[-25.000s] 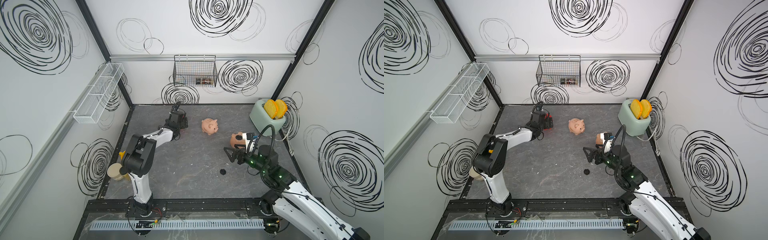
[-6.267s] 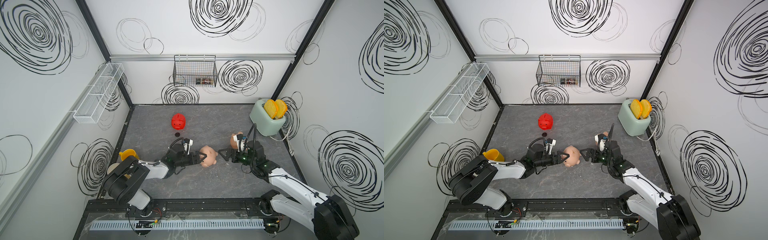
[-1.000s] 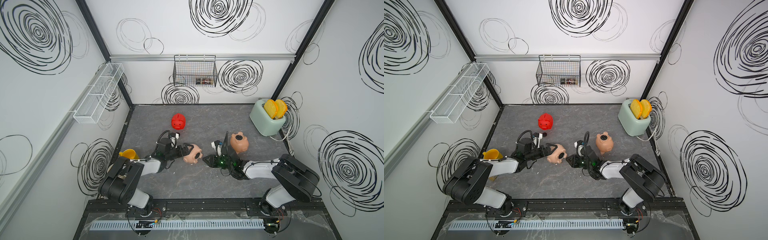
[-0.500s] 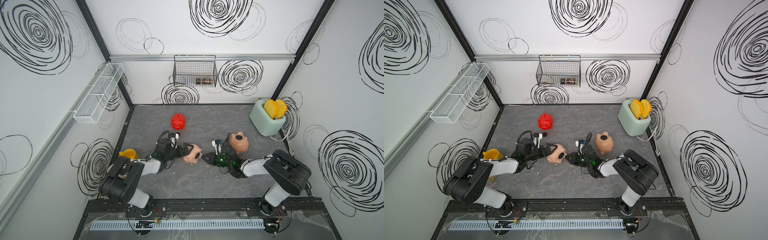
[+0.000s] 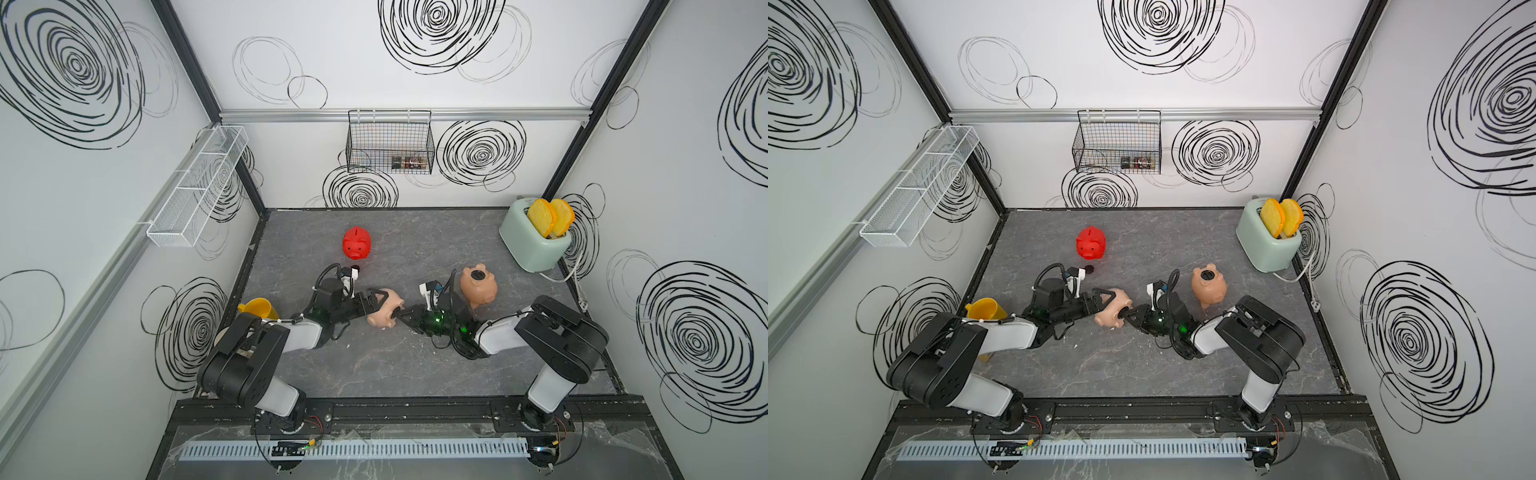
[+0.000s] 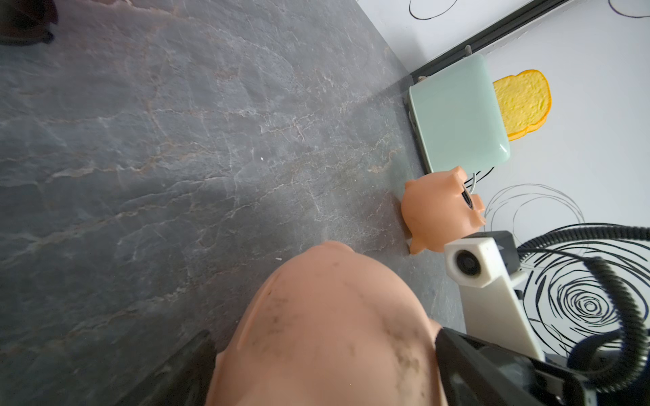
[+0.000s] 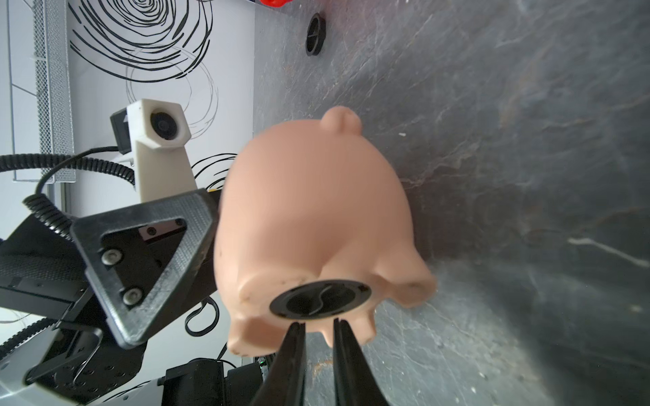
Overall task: Open piggy banks
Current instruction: Open the lid on the piggy bank.
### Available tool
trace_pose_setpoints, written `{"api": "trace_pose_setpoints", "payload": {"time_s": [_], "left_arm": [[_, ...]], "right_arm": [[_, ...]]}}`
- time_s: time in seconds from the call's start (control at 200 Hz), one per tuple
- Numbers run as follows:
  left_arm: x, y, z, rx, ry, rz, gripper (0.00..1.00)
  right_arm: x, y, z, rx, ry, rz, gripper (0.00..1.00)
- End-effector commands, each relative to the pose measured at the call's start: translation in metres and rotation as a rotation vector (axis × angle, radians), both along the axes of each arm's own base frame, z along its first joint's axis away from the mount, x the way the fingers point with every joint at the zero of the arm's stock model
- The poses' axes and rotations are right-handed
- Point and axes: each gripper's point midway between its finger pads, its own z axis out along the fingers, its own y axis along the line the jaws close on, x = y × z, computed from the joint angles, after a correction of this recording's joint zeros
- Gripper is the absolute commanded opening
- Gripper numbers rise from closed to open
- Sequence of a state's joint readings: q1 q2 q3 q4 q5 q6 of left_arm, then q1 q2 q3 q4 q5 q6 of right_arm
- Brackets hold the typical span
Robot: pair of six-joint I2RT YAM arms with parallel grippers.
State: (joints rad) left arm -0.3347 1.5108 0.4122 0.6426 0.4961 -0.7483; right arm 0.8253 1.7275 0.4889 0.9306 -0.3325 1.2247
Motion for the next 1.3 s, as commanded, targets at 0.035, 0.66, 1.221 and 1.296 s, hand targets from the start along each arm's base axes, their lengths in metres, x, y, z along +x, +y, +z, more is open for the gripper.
{"api": "trace_pose_setpoints", "payload": {"time_s": [0.035, 0.66, 1.221, 1.296], "left_arm": [[-0.027, 0.014, -0.049, 0.1, 0.172, 0.018, 1.0], [-0.031, 0.013, -0.053, 0.093, 0.183, 0.012, 1.0], [-0.04, 0.002, -0.053, 0.082, 0.189, -0.007, 1.0], [-0.042, 0.001, -0.053, 0.082, 0.192, -0.009, 1.0]], "right_arm": [[0.005, 0.01, 0.015, 0.072, -0.025, 0.001, 0.21], [0.019, 0.012, 0.013, 0.132, -0.021, -0.014, 0.23], [0.034, 0.007, 0.021, 0.18, -0.029, -0.066, 0.22], [0.034, 0.008, 0.021, 0.188, -0.026, -0.062, 0.22]]}}
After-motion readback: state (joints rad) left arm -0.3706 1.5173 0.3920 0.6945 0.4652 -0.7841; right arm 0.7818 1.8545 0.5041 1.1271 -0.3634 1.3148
